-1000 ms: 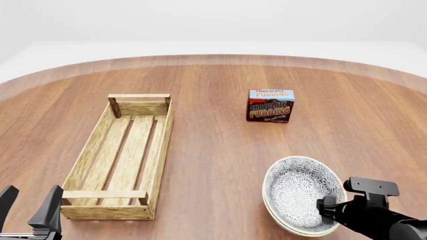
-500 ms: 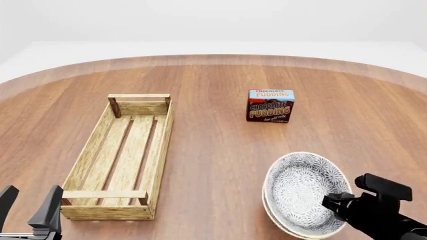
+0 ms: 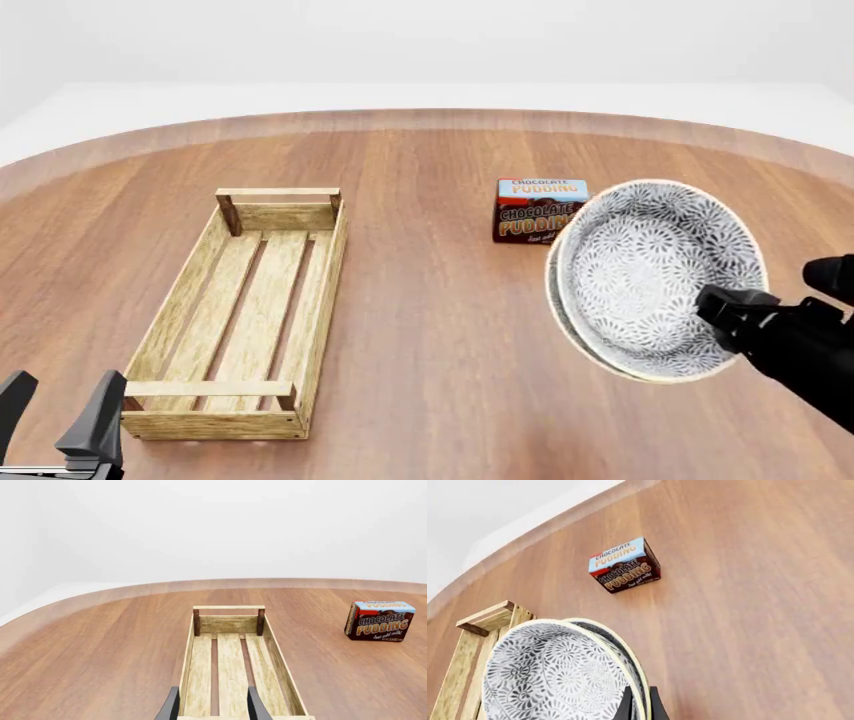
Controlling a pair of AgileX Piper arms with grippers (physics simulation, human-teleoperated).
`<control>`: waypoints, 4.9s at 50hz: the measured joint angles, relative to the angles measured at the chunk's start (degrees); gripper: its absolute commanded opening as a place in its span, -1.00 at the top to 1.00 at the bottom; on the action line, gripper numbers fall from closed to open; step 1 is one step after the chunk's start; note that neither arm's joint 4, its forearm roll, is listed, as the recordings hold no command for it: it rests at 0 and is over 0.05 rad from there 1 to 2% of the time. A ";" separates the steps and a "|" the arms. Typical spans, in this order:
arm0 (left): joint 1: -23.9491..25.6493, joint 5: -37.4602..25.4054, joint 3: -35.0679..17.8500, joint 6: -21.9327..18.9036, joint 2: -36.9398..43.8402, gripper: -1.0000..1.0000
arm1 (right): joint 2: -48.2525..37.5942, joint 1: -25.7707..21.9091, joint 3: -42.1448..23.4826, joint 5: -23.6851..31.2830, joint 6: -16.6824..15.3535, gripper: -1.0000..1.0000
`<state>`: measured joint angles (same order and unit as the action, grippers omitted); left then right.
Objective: Stack the left bowl on the right bowl and place them in the tray.
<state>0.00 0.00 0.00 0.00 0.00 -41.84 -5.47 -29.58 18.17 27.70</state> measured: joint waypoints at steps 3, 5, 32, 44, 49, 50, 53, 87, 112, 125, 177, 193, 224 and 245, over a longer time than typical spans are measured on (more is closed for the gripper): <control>0.00 0.00 0.00 0.00 0.00 -1.00 | -0.70 -0.31 -1.56 -0.19 0.58 1.00; 0.00 0.00 0.00 0.00 0.00 -1.00 | -1.31 -0.71 -2.66 -0.28 0.77 1.00; 0.00 0.00 0.00 0.00 0.00 -1.00 | -21.86 -11.52 -27.39 -0.64 -1.11 1.00; 0.00 0.00 0.00 0.00 0.00 -1.00 | -32.44 -16.50 -39.50 0.20 -1.62 1.00; 0.00 0.00 0.00 0.00 0.00 -1.00 | -35.82 -18.18 -43.08 0.38 -1.68 1.00; 0.00 0.00 0.00 0.00 0.00 -1.00 | -36.44 -18.51 -43.75 0.42 -1.69 1.00; 0.00 0.00 0.00 0.00 0.00 -1.00 | -38.15 -19.43 -45.60 0.51 -1.72 1.00; 0.00 0.00 0.00 0.00 0.00 -1.00 | -59.02 -28.71 -65.91 0.87 -3.30 1.00; 0.00 0.00 0.00 0.00 0.00 -1.00 | -73.90 -33.49 -82.95 6.09 -7.12 1.00; 0.00 0.00 0.00 0.00 0.00 -1.00 | -79.18 -35.36 -88.47 7.53 -6.94 1.00; 0.00 0.00 0.00 0.00 0.00 -1.00 | -89.87 -40.25 -89.98 4.86 -6.67 1.00; 0.00 0.00 0.00 0.00 0.00 -1.00 | -92.49 -41.34 -91.22 4.55 -6.70 1.00; 0.00 0.00 0.00 0.00 0.00 -1.00 | -96.68 -41.95 -94.12 5.45 -7.57 1.00; 0.00 0.00 0.00 0.00 0.00 -1.00 | -97.63 -41.27 -92.98 4.59 -7.51 1.00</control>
<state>0.00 0.00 0.00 0.00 0.00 -139.47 -46.73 -122.56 22.76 20.20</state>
